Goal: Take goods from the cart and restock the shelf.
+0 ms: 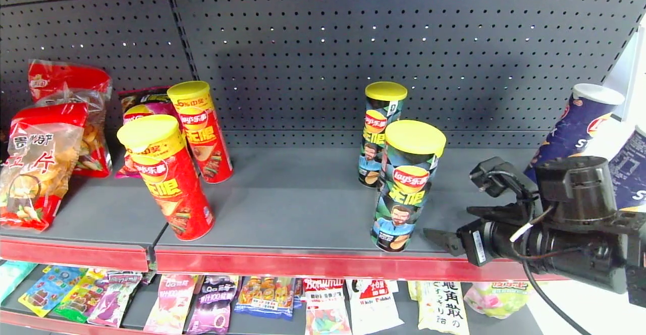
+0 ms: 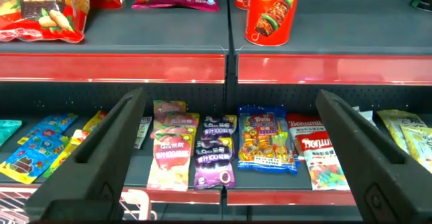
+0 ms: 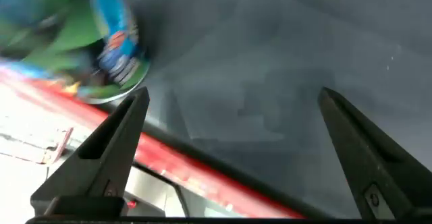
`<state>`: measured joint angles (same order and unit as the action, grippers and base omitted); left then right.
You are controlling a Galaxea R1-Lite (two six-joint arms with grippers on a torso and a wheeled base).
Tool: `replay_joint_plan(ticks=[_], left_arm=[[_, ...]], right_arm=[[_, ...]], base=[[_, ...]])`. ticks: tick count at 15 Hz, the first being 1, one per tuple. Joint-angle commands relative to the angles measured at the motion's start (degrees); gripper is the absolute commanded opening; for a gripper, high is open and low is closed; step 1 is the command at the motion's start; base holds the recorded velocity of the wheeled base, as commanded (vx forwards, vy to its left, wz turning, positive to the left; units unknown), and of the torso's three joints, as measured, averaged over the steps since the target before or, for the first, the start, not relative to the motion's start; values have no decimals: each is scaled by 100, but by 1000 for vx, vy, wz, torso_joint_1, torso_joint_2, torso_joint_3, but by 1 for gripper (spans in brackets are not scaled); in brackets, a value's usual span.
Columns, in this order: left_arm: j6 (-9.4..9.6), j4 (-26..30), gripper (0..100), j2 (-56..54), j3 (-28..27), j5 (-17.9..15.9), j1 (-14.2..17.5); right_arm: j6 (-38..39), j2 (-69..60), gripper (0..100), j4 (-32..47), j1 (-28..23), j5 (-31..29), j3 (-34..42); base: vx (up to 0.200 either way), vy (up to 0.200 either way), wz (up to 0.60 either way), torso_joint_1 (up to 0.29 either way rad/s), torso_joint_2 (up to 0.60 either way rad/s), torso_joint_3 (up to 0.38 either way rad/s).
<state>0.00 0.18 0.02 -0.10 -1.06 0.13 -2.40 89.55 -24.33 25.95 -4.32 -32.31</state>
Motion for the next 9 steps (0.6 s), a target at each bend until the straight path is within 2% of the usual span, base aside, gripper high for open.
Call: replay_joint_plan(ticks=[1, 9], left_arm=[[0, -1, 100, -2, 1, 1, 4], [0, -1, 100, -2, 1, 1, 4]], right_arm=[[-6, 256, 100, -10, -3, 1, -153], [-261, 537, 100, -318, 129, 1, -285]], base=[[0, 0, 0, 0, 0, 0], [0, 0, 0, 0, 0, 0]])
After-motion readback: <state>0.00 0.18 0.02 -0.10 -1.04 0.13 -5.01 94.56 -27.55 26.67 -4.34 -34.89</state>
